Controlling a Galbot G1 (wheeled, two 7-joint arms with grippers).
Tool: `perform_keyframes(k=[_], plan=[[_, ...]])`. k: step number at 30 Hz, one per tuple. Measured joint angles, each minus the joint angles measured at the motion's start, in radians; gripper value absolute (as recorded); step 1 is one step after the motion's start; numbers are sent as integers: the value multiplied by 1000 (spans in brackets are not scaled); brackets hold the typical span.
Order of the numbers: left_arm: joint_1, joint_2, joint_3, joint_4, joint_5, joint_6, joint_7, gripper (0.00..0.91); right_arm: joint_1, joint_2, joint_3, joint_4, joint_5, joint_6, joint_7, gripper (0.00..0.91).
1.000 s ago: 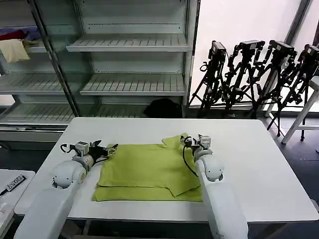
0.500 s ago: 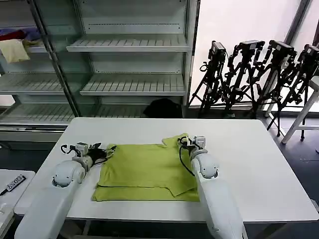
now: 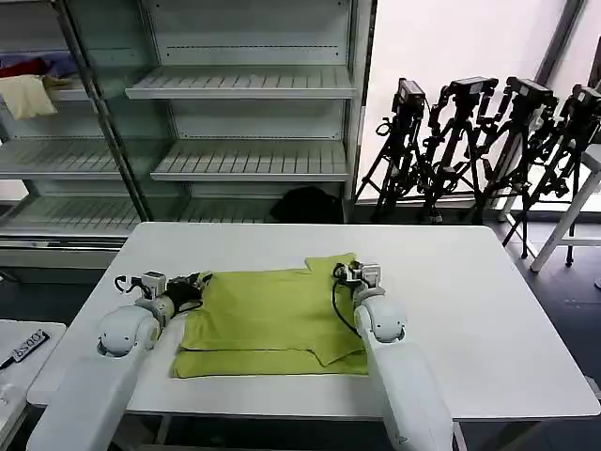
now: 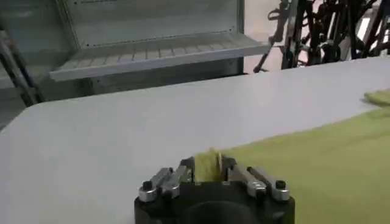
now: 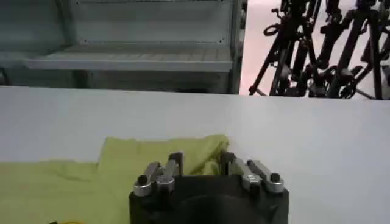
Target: Fold and organize the clothes.
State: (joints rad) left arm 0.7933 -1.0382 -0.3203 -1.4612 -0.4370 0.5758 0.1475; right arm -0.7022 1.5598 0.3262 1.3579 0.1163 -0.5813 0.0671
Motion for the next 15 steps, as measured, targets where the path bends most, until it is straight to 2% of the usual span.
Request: perform_keyframes(k=[15], plan=[[1, -15, -5, -31, -5, 0, -5, 0, -40, -27, -13, 104, 60, -7, 36, 0]])
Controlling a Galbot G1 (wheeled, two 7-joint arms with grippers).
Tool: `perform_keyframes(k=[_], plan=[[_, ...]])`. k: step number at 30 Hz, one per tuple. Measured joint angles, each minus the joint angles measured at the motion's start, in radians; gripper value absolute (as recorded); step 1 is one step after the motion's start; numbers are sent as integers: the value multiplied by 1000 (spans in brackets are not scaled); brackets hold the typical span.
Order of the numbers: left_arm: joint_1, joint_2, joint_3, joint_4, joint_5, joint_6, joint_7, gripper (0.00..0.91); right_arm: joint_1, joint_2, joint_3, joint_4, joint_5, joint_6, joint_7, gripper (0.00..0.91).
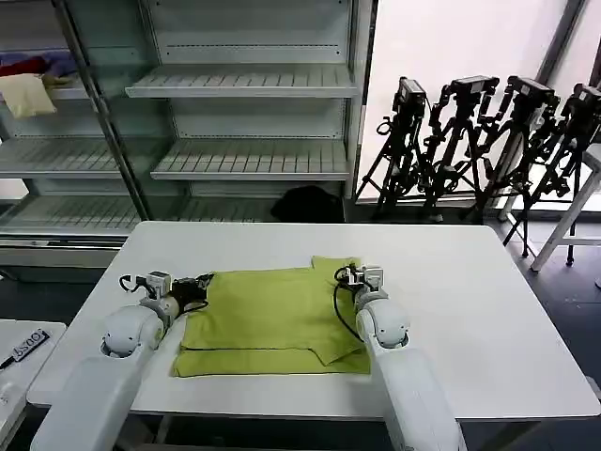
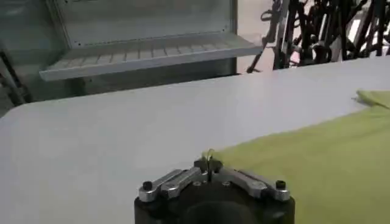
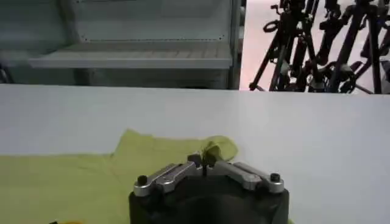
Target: Fold and organize the clothes.
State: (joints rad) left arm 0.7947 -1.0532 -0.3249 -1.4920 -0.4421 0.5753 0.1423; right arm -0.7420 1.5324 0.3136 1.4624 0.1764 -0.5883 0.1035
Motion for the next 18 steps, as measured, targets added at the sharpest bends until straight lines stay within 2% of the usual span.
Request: perform_keyframes(k=[9, 18], plan=[[33, 20, -39, -73, -55, 2, -16, 0, -63, -30, -2, 150, 43, -1, 15, 0], [140, 25, -100, -184, -95, -13, 2, 0, -222, -63, 23, 331, 62, 0, 8, 0]])
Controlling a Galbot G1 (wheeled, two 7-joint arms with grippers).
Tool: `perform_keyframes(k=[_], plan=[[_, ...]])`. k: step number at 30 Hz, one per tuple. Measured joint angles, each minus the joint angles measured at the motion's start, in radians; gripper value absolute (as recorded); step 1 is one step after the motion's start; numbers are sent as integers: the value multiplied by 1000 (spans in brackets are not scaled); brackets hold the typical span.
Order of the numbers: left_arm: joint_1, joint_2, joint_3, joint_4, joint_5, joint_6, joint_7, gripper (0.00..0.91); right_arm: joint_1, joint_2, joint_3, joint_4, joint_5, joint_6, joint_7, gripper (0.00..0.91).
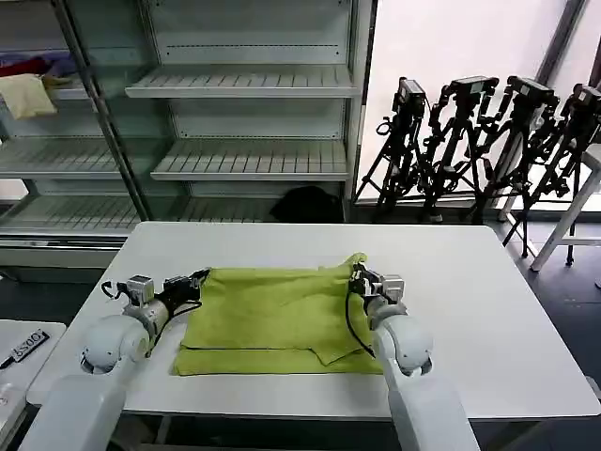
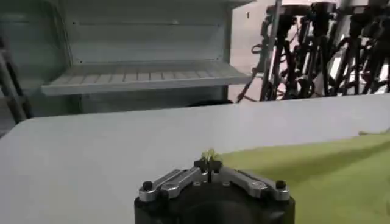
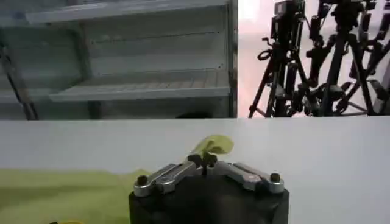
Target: Fold and organize the clothes.
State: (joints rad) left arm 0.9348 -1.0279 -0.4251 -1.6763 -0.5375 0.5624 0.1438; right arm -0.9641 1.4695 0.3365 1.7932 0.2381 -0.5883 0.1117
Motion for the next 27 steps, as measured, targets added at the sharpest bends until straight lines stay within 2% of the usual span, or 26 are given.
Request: perform_keyframes(k=[12, 27], plan=[[203, 15, -100, -175, -20, -8, 27, 10, -218, 4, 32, 187, -42, 5, -44, 0], [364, 7, -154, -309, 67, -12, 42, 10, -357, 19, 51, 274, -129, 8, -55, 0]])
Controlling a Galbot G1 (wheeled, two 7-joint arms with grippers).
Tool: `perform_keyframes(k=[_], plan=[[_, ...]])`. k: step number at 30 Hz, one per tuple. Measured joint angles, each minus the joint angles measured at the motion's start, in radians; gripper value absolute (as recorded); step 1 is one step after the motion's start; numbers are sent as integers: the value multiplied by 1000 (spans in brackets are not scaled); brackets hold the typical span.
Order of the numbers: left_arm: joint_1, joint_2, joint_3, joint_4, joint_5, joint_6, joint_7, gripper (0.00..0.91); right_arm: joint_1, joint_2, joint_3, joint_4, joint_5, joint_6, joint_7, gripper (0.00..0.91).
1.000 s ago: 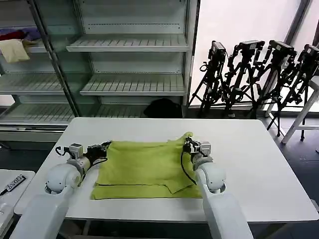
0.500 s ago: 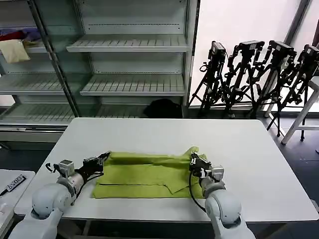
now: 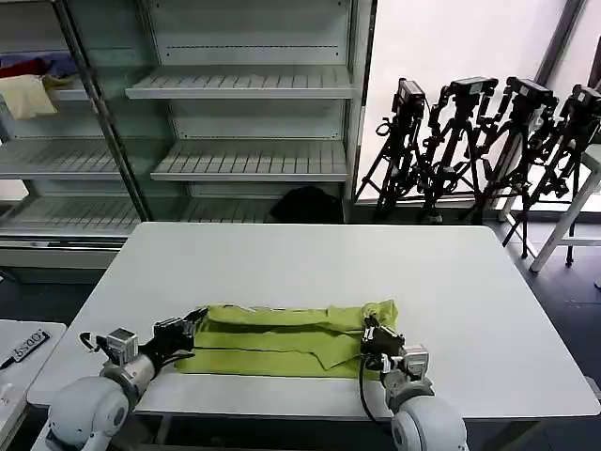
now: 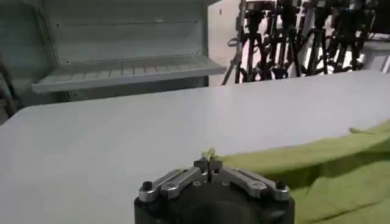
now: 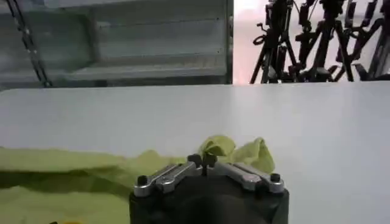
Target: Fold and organize the clothes.
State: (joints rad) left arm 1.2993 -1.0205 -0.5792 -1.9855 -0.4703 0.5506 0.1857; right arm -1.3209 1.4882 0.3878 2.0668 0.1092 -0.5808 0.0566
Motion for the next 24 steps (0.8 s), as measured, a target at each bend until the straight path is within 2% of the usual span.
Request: perform_keyframes(k=[3, 4, 5, 6, 8, 9, 10, 24], plan=[[21, 1, -10, -16, 15, 0, 1, 10, -17, 1, 0, 8, -17, 0, -5, 0], [28, 1, -12, -21, 21, -1, 1, 10, -23, 1, -1, 11, -23, 0, -8, 191], [34, 1, -14, -25, 27, -3, 4, 10, -27, 1, -2, 11, -30, 1, -9, 736], [41, 1, -14, -28, 34, -5, 5, 20, -33, 1, -3, 14, -38, 1, -10, 907], [50, -2, -13, -29, 50, -9, 7, 30, -41, 1, -9, 17, -51, 1, -11, 907], [52, -4, -11, -30, 60, -10, 6, 363, -44, 1, -11, 18, -59, 2, -12, 907], [54, -6, -9, -30, 69, -11, 5, 907, -47, 2, -13, 20, -67, 2, -12, 907], [63, -45, -5, -48, 136, -33, -41, 907, -77, 13, -1, 53, -209, 21, 6, 907]])
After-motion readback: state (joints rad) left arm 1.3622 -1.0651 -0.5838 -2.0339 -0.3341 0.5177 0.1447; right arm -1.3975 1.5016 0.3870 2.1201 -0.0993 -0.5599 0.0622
